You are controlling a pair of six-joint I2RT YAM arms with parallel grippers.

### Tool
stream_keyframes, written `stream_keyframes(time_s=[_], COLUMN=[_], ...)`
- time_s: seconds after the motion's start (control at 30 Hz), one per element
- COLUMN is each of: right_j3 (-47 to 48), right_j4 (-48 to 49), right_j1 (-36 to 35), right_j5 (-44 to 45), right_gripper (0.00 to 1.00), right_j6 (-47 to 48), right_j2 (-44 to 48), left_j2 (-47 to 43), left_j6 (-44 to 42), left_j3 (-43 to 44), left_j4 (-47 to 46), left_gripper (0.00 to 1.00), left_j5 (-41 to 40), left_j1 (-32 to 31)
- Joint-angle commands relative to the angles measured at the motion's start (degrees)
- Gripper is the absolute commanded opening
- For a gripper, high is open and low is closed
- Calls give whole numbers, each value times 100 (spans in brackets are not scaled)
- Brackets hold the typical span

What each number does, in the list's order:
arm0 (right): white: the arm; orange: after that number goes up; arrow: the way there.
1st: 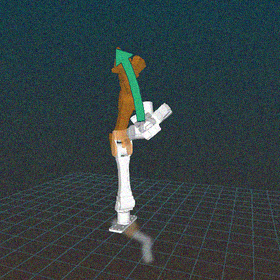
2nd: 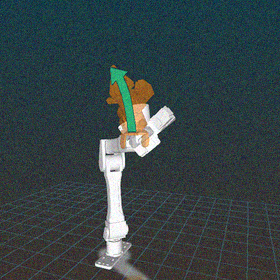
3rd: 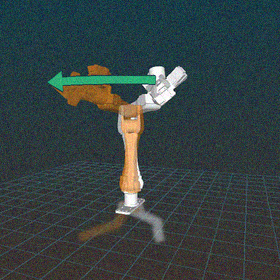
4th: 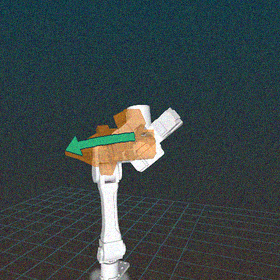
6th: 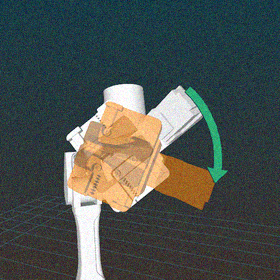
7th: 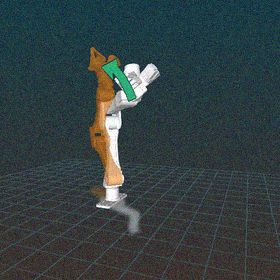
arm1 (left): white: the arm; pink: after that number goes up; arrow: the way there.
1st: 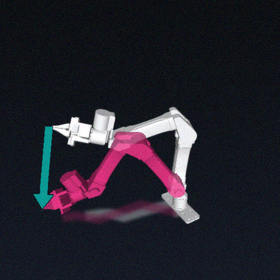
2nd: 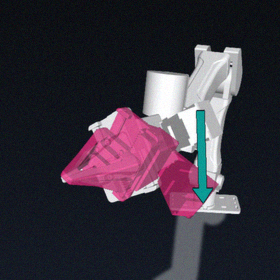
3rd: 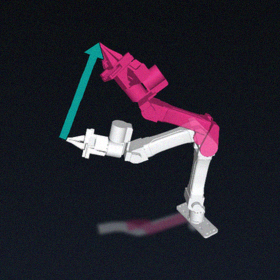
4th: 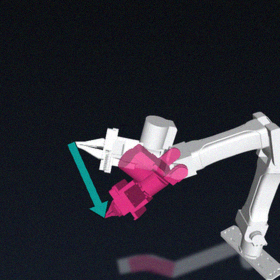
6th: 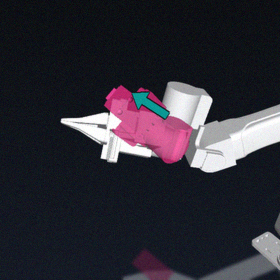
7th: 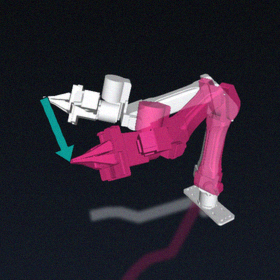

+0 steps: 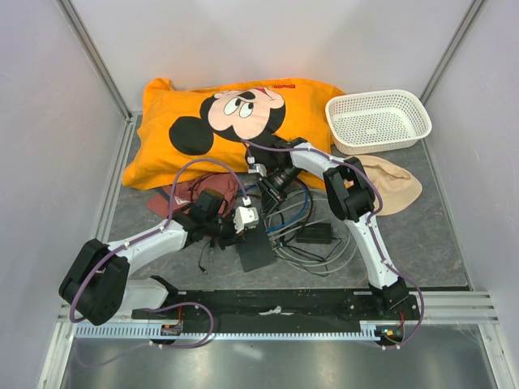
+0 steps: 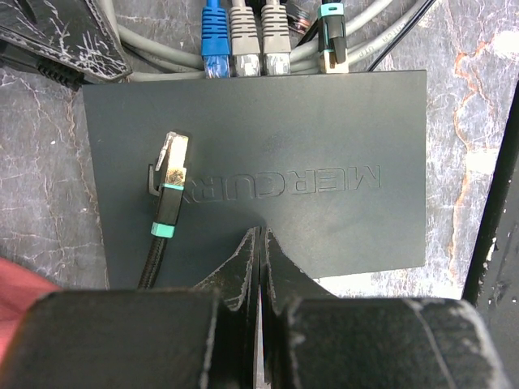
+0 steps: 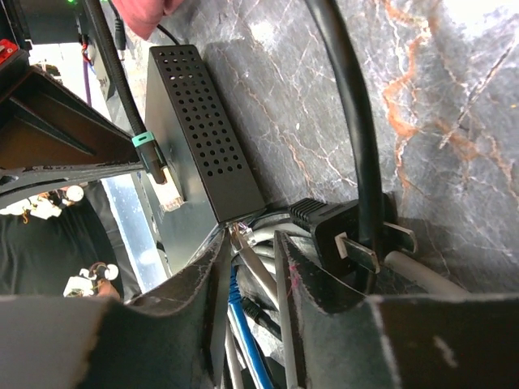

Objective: Pull the plug from the switch port

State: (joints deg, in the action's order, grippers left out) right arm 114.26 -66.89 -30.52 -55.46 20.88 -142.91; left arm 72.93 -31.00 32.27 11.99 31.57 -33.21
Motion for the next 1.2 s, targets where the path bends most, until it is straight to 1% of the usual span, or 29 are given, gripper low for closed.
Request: stream_keyframes(time_s=[0.0, 0.1, 0.2, 0.23, 0.37, 0.4, 0.43, 0.87, 1.17], right_j3=[-140, -149, -132, -123, -97, -88, -88, 44, -96], right_j4=[537, 537, 537, 537, 537, 537, 537, 133, 18], right_j1=[-85, -85, -85, -94, -94, -112, -120, -173, -173], right_j5=[818, 853, 931, 958, 1107, 1273, 1370, 2390, 2654], right_gripper=[33, 30, 25, 20, 10, 7, 1, 0, 0], right_j6=[12, 30, 38, 56, 74, 74, 74, 891, 1313], right_j2=[-184, -167, -167, -158, -114, -97, -44, 220, 334], left_j2=[64, 73, 64, 64, 64, 64, 73, 29, 2], left_j6=[-187, -187, -187, -187, -178, -169, -178, -55, -72], left_j3=[-160, -160, -177, -177, -186, -195, -212, -511, -608], left_j4=[93, 84, 76, 67, 41, 40, 32, -144, -206], left_gripper=[2, 2, 2, 2, 2, 1, 2, 2, 2], left_j5=[-231, -239, -248, -257, -248, -248, -257, -389, -424], left_j1=[-19, -19, -27, -27, -19, -19, -19, -36, -36])
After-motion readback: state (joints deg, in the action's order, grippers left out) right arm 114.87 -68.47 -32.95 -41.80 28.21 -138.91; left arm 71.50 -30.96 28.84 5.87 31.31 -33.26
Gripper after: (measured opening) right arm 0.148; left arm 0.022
